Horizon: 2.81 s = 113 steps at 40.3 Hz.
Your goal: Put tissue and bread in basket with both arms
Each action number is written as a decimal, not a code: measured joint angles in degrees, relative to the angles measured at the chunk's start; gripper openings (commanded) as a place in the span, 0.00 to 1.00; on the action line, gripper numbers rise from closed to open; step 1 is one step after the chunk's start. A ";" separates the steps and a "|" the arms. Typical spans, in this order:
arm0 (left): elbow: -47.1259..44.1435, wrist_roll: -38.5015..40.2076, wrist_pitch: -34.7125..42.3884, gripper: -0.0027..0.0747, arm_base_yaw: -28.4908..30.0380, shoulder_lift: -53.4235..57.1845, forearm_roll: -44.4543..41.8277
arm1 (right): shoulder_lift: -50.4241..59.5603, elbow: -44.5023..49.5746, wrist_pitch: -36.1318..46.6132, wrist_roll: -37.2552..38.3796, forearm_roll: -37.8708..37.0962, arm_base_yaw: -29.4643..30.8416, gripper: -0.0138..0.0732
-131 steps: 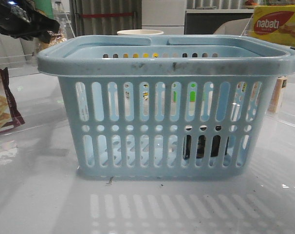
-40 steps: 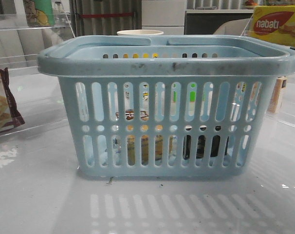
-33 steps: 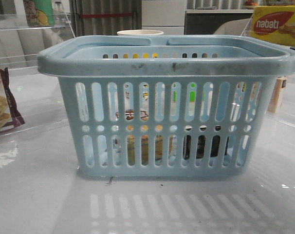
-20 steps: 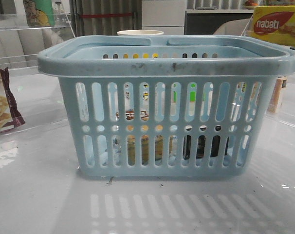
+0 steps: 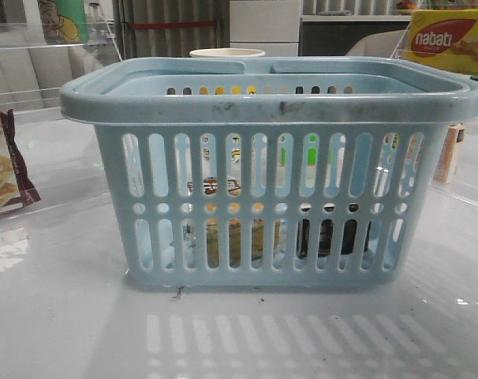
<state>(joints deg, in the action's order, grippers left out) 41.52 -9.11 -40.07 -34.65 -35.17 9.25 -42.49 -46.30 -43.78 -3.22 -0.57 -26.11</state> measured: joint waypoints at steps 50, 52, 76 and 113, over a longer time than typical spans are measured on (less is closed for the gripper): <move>-5.86 0.00 9.64 0.15 6.94 3.93 -2.91 | 0.00 0.00 -2.74 0.00 -0.25 0.00 0.24; -8.64 0.00 13.12 0.15 10.19 6.50 -3.17 | 0.00 0.00 -2.74 0.00 -0.25 0.00 0.24; -38.73 10.84 34.54 0.15 29.39 33.14 -10.96 | 0.00 0.00 -2.74 0.00 -0.37 0.00 0.24; -41.90 10.45 36.23 0.15 31.59 35.51 -13.80 | 0.00 0.00 -3.14 0.00 -0.37 0.00 0.24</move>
<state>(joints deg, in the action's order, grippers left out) -0.38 1.34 -3.84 -3.06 0.34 -4.55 -42.49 -46.30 -46.92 -3.22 -0.93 -26.11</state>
